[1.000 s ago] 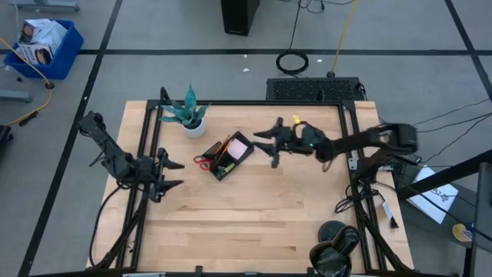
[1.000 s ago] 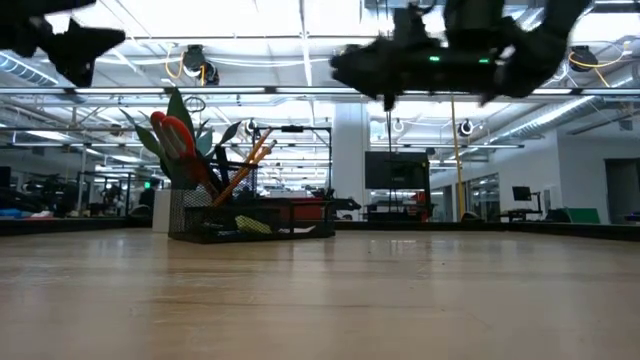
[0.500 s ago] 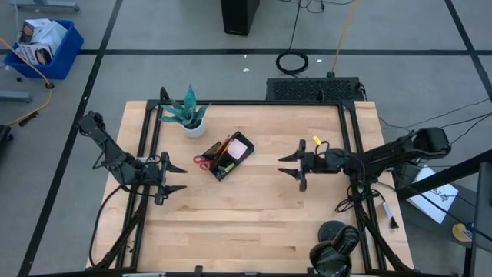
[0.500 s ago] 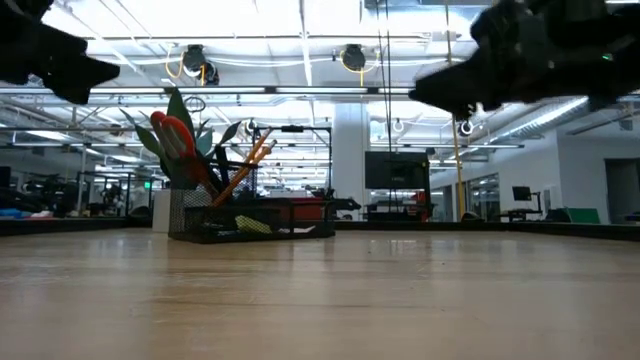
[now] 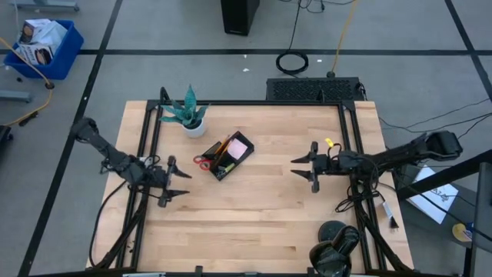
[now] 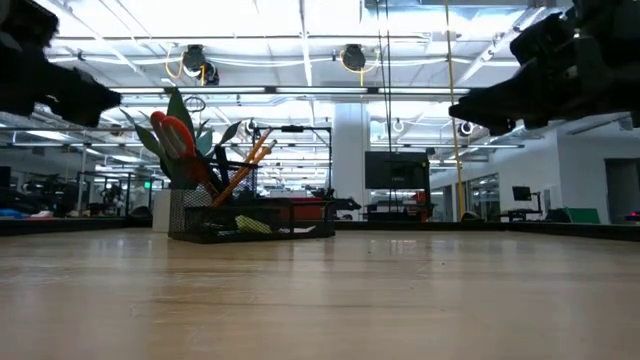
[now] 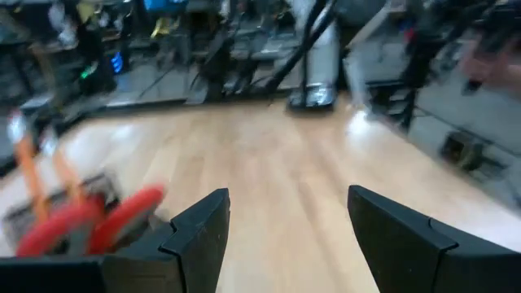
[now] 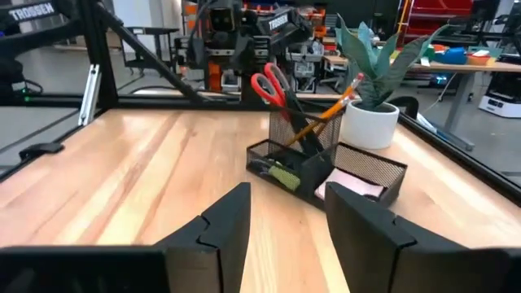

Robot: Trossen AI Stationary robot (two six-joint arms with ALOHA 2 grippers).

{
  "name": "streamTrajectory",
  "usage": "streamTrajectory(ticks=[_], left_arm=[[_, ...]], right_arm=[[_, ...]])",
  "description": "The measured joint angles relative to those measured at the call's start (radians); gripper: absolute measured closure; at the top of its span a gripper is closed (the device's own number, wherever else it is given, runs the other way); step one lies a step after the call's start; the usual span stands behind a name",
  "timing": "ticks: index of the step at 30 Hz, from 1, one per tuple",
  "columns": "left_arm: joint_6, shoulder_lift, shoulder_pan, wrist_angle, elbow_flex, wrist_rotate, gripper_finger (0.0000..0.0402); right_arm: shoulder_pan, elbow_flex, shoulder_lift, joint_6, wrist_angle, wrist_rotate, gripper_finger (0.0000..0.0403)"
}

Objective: Pick and place office supplies into organizer
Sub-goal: Return to Home Position

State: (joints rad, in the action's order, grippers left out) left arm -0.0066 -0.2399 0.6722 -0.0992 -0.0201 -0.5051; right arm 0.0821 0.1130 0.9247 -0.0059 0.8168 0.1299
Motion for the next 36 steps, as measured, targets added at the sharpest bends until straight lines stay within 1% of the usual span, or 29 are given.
streamTrajectory(ticks=[2,3,5,9,13,14,18,20,24,26,28,29,33,34,36], left_arm=[[-0.037,-0.002,-0.043,0.013,0.010,0.020,0.0146],[-0.037,-0.001,-0.061,0.018,0.010,0.048,0.0146],[-0.009,0.000,-0.091,-0.002,0.010,0.122,0.0146],[0.020,0.007,-0.165,-0.036,0.010,0.197,0.0146],[0.026,0.008,-0.249,-0.036,0.010,0.223,0.0146],[0.023,0.009,-0.272,-0.033,0.010,0.244,0.0146],[0.015,0.031,-0.369,-0.021,0.010,0.398,0.0146],[0.014,0.051,-0.416,-0.015,0.010,0.441,0.0146],[0.000,0.103,-0.499,0.041,0.010,0.480,0.0146],[-0.004,0.134,-0.528,0.075,0.010,0.526,0.0146],[-0.006,0.161,-0.550,0.079,0.010,0.564,0.0146],[-0.004,0.171,-0.559,0.079,0.010,0.572,0.0146],[0.001,0.201,-0.588,0.079,0.010,0.578,0.0146],[0.001,0.203,-0.594,0.079,0.010,0.579,0.0146],[0.000,0.202,-0.604,0.079,0.010,0.579,0.0146]], right_arm=[[0.003,-0.012,-0.054,-0.007,-0.049,0.000,0.0253],[0.005,-0.015,-0.077,-0.008,-0.070,0.002,0.0254],[0.004,-0.019,-0.123,-0.011,-0.115,0.004,0.0254],[0.003,-0.034,-0.234,-0.007,-0.204,0.003,0.0251],[0.003,-0.055,-0.370,-0.005,-0.260,-0.002,0.0251],[0.003,-0.056,-0.404,-0.005,-0.280,-0.002,0.0251],[0.003,-0.057,-0.511,0.004,-0.370,0.000,0.0254],[0.003,-0.058,-0.553,-0.003,-0.403,-0.002,0.0254],[0.003,-0.059,-0.646,0.021,-0.515,0.000,0.0251],[0.003,-0.057,-0.701,0.044,-0.579,-0.005,0.0250],[0.003,-0.054,-0.763,0.046,-0.647,-0.036,0.0250],[0.003,-0.054,-0.791,0.045,-0.658,-0.054,0.0251],[0.003,-0.054,-0.906,0.044,-0.713,-0.056,0.0252],[0.003,-0.054,-0.925,0.043,-0.735,-0.056,0.0252],[0.003,-0.051,-0.923,0.043,-0.763,-0.054,0.0251]])
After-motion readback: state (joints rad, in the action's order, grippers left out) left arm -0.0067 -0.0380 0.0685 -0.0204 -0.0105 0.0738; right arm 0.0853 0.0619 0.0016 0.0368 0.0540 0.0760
